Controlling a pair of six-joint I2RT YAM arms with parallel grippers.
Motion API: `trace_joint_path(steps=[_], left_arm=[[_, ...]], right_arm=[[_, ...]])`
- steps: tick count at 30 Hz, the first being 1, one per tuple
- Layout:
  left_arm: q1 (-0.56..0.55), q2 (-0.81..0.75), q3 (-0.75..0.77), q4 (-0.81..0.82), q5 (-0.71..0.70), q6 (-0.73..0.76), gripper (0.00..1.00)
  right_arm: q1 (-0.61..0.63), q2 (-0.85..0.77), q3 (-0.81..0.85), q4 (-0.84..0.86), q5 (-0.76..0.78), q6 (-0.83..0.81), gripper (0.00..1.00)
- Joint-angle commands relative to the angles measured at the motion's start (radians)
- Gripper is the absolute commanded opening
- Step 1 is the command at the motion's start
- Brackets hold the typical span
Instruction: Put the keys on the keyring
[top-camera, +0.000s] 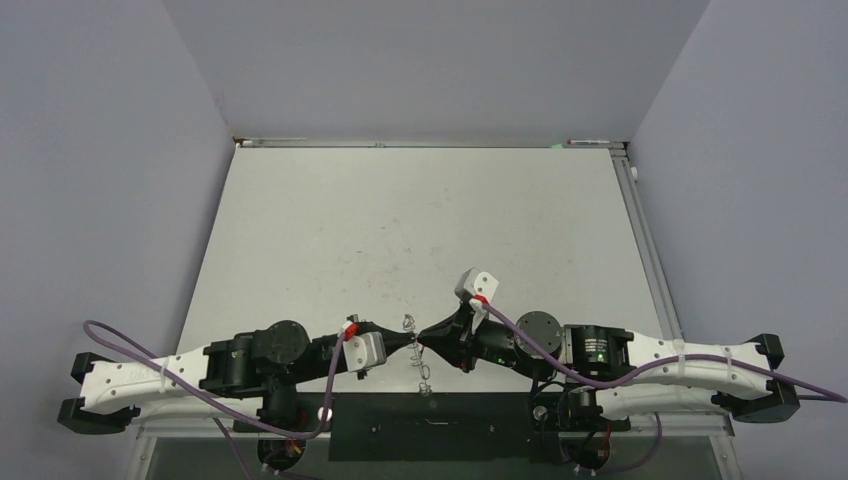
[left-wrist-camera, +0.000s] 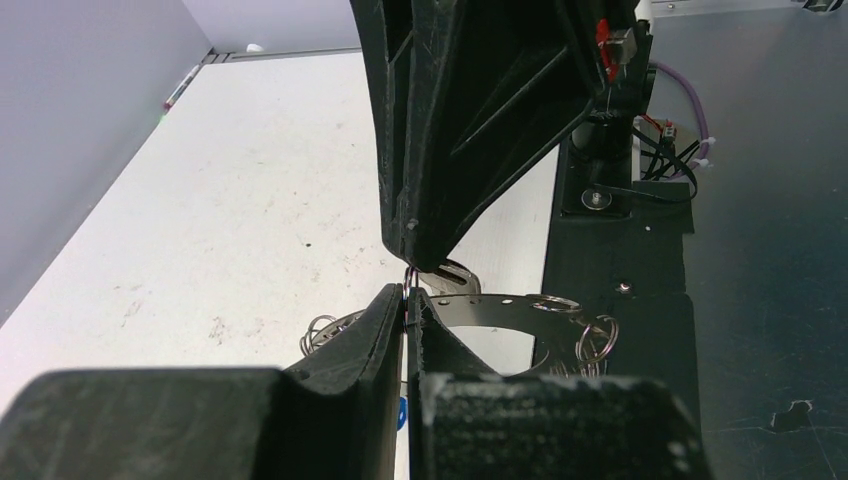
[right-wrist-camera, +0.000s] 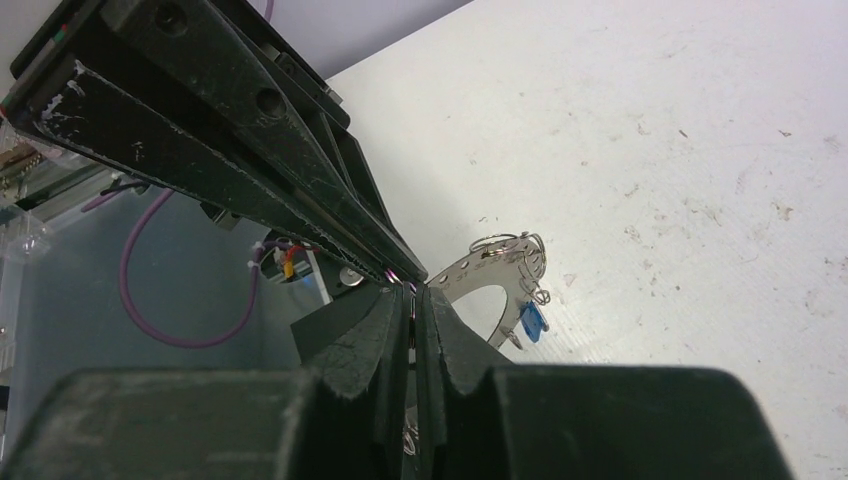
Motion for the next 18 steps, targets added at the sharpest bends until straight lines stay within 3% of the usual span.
trace_joint_path(steps=[1, 11, 18], left_arm=[[-0.002, -0.039, 0.0, 0.097, -0.006, -0.002, 0.0], [-0.002, -0.101, -0.027, 0.146, 0.003, -0.016, 0.0], [-0.002, -0.131, -0.037, 0.16, 0.003, -0.017, 0.0]], right_arm=[[-0.008, -0.023, -0.039, -0.005, 0.054, 0.049, 0.05], [-0.029, -0.003, -0.081, 0.057, 0.019, 0.078, 0.09], [-0.04, 0.005, -0.103, 0.125, -0.034, 0.08, 0.21]])
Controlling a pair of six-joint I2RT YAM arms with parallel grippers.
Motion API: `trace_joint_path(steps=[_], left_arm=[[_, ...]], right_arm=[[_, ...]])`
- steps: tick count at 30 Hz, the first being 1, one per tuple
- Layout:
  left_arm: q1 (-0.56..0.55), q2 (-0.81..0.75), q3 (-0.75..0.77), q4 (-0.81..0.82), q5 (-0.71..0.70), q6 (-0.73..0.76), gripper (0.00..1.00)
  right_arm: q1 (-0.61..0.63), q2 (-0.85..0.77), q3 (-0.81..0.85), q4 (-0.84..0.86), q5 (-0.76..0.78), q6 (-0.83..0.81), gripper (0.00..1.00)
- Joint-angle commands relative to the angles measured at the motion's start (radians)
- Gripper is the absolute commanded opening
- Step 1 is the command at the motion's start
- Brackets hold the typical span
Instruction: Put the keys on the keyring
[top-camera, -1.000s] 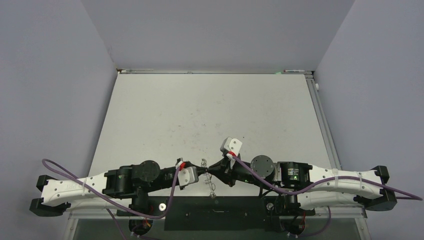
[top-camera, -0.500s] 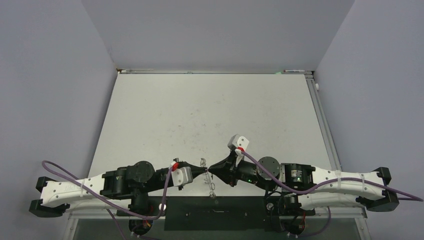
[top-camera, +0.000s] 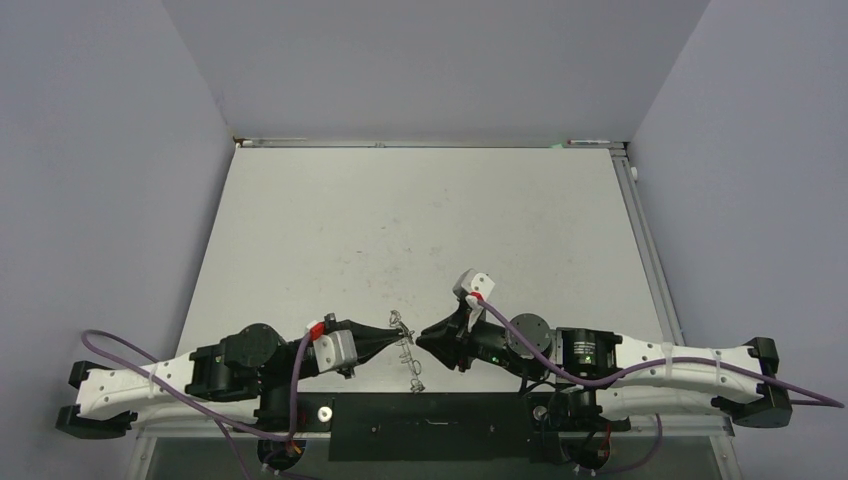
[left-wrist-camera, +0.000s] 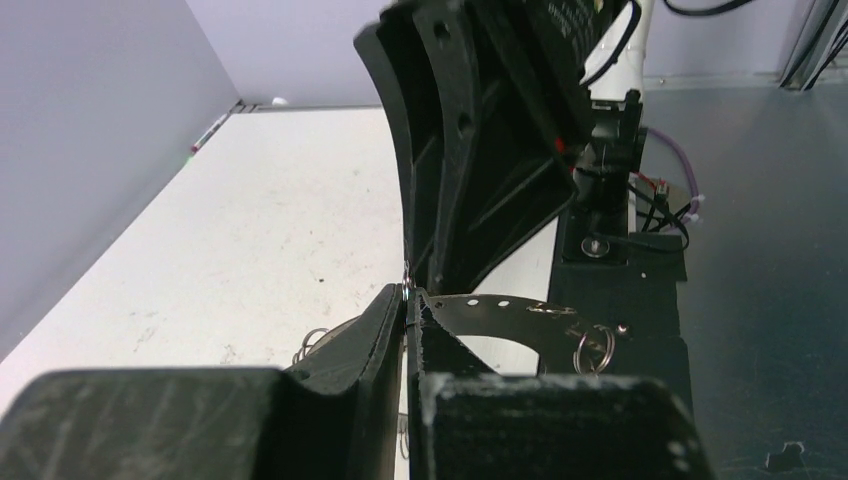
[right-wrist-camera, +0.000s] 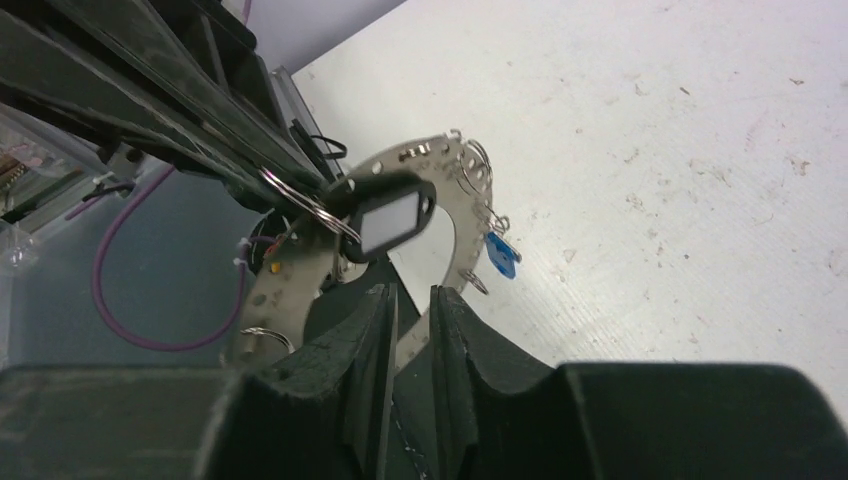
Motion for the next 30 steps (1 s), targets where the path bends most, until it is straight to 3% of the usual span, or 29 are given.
trace_joint_path(steps=[1, 12, 22, 30], left_arm=[[-0.002, -0.017, 0.015, 0.114, 0.001, -0.012, 0.0], [-0.002, -0.021, 0.021, 0.087, 0.005, -0.01, 0.0], [-0.002, -0.032, 0.005, 0.111, 0.066, -0.004, 0.0], [-0.002, -0.054, -0.009, 0.121, 0.11, -0.01, 0.0]], right_arm=[[-0.01, 0.006, -0.016, 0.056, -0.03, 0.002, 0.23], [-0.01, -0.071, 0.082, -0.052, -0.012, -0.201, 0.34], [-0.01, -0.101, 0.123, -0.054, -0.256, -0.468, 0.49], [-0.01, -0.005, 0.223, -0.088, -0.336, -0.514, 0.52]])
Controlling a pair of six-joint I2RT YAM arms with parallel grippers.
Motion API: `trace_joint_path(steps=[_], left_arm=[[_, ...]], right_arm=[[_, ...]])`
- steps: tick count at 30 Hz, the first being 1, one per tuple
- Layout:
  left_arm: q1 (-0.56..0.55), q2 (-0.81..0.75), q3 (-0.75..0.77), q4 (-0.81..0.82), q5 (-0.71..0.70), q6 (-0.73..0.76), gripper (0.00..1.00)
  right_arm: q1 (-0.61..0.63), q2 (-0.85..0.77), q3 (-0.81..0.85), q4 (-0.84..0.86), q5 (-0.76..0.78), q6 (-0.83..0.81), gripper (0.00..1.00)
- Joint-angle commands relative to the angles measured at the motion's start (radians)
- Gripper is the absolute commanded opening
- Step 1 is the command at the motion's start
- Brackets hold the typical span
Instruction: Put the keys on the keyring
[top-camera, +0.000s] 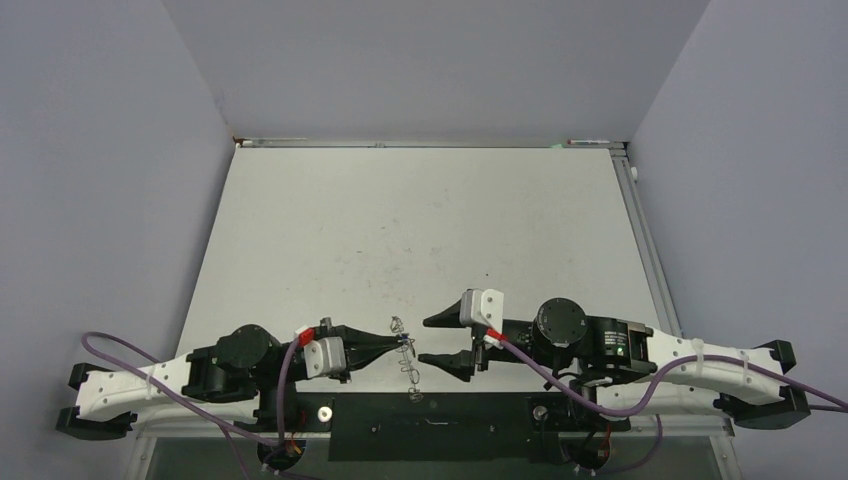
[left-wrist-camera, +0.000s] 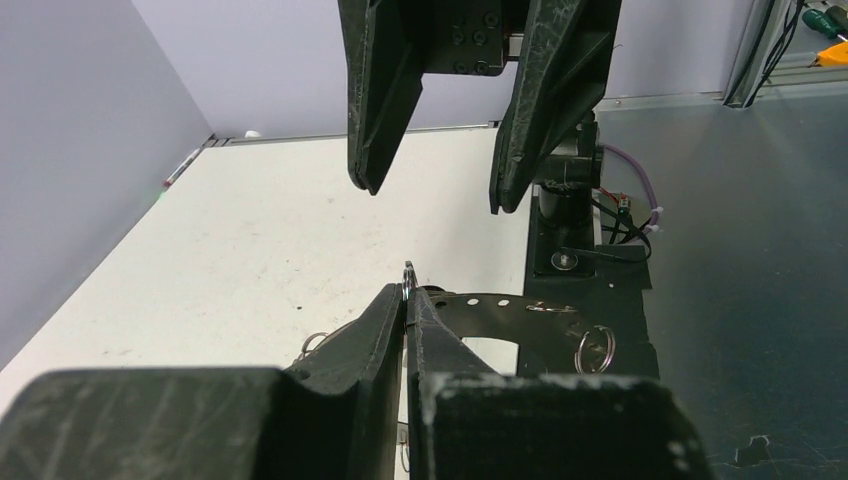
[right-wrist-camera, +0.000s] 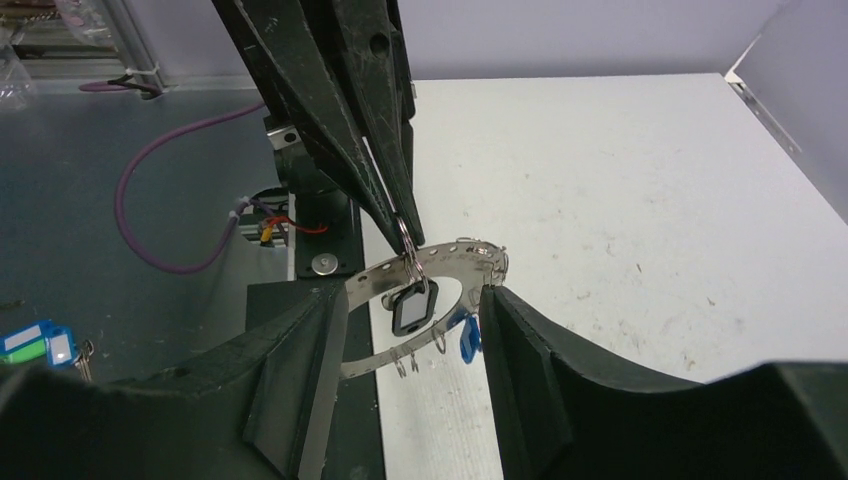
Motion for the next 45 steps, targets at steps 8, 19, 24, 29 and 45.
trace_joint_path(steps=[8, 19, 24, 29, 45], left_arm=[[-0.004, -0.022, 0.0, 0.093, 0.042, -0.012, 0.0], [-0.011, -0.023, -0.002, 0.098, 0.046, -0.015, 0.0], [-0.011, -0.024, -0.002, 0.099, 0.05, -0.015, 0.0], [-0.013, -0.024, -0.002, 0.097, 0.051, -0.015, 0.0], [-0.019, -0.021, -0.001, 0.094, 0.054, -0.015, 0.0]], right_arm=[[-0.005, 0.086, 0.064, 0.024, -0.076, -0.063, 0.44], [-0.005, 0.109, 0.062, 0.044, -0.062, -0.077, 0.36], [-0.005, 0.126, 0.064, 0.049, -0.064, -0.08, 0.34], [-0.004, 0.136, 0.067, 0.06, -0.066, -0.083, 0.3], [-0.006, 0.132, 0.063, 0.079, -0.057, -0.092, 0.05]])
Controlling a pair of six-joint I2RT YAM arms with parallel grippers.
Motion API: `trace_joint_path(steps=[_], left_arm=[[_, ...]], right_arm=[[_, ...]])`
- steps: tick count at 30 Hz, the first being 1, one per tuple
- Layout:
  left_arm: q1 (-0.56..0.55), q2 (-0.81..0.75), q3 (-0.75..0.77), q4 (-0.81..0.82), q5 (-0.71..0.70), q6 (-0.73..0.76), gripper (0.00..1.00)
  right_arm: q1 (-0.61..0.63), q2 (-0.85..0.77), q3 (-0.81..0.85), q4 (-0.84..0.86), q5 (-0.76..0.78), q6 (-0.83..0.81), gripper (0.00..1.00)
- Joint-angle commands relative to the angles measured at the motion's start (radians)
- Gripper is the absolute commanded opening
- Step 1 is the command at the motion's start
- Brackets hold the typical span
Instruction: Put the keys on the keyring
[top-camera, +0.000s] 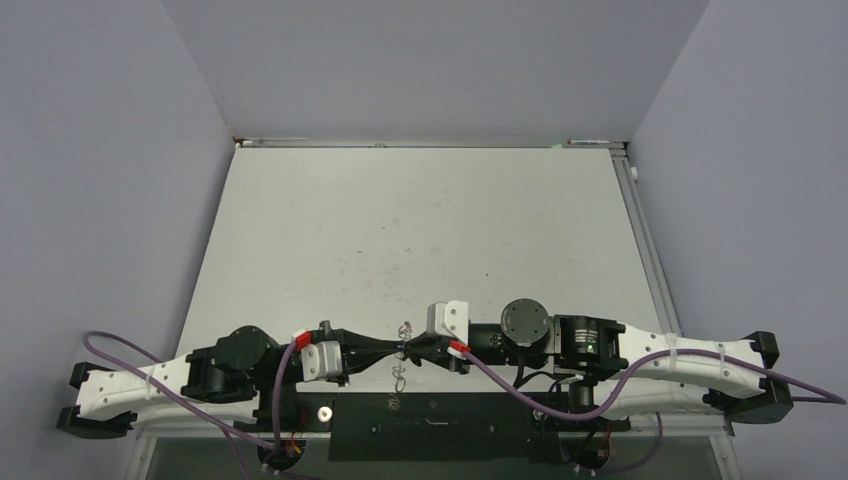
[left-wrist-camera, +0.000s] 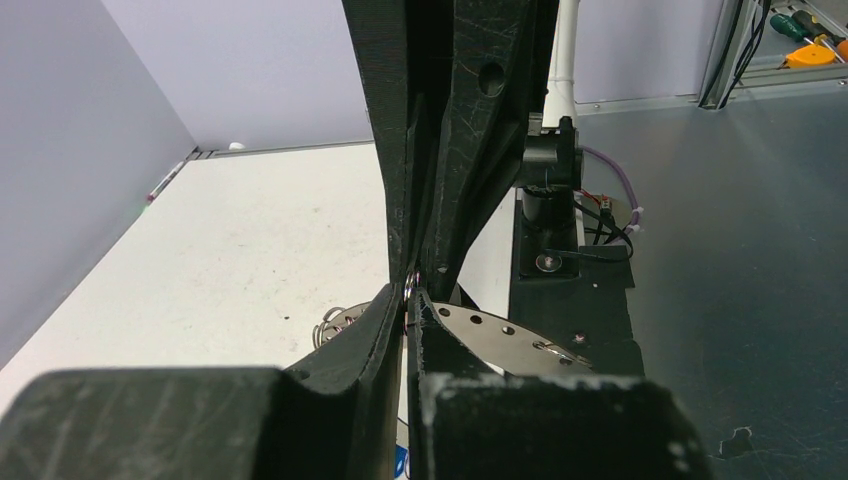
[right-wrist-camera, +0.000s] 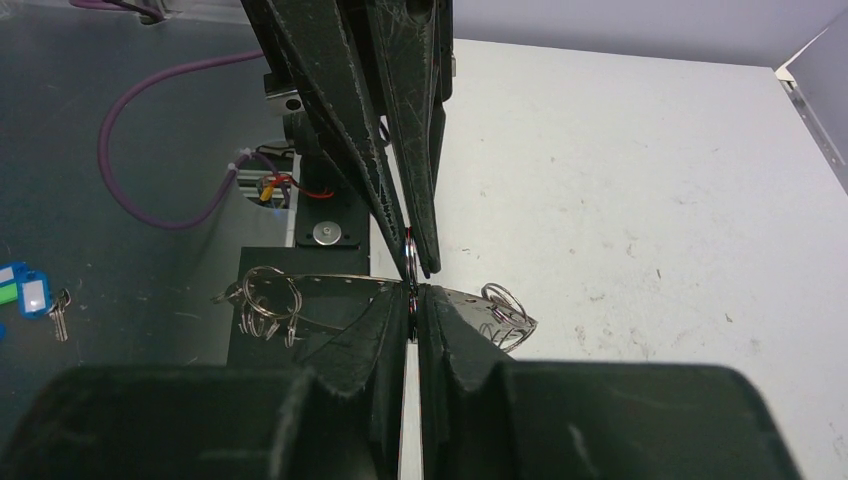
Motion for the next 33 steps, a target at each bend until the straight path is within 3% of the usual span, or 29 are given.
trace_joint_path(steps=[1, 7, 13, 23, 33], left_arm=[[-0.008, -0.005, 0.009, 0.088, 0.018, -0.014, 0.0], [-0.014, -0.008, 0.017, 0.064, 0.017, -0.013, 0.01], [-0.016, 0.002, 0.041, 0.007, 0.019, -0.009, 0.22], [-0.015, -0.024, 0.081, -0.075, -0.012, 0.006, 0.31], [-0.015, 0.048, 0.258, -0.369, -0.073, 0.003, 0.64]], right_arm=[[-0.005, -0.003, 0.03, 0.081, 0.004, -0.016, 0.05], [-0.005, -0.002, 0.033, 0.072, -0.003, -0.042, 0.05], [-0.004, 0.02, 0.077, 0.013, 0.008, -0.065, 0.05], [-0.005, 0.05, 0.122, -0.065, 0.047, -0.086, 0.05], [-0.002, 0.133, 0.234, -0.247, 0.099, -0.081, 0.05]])
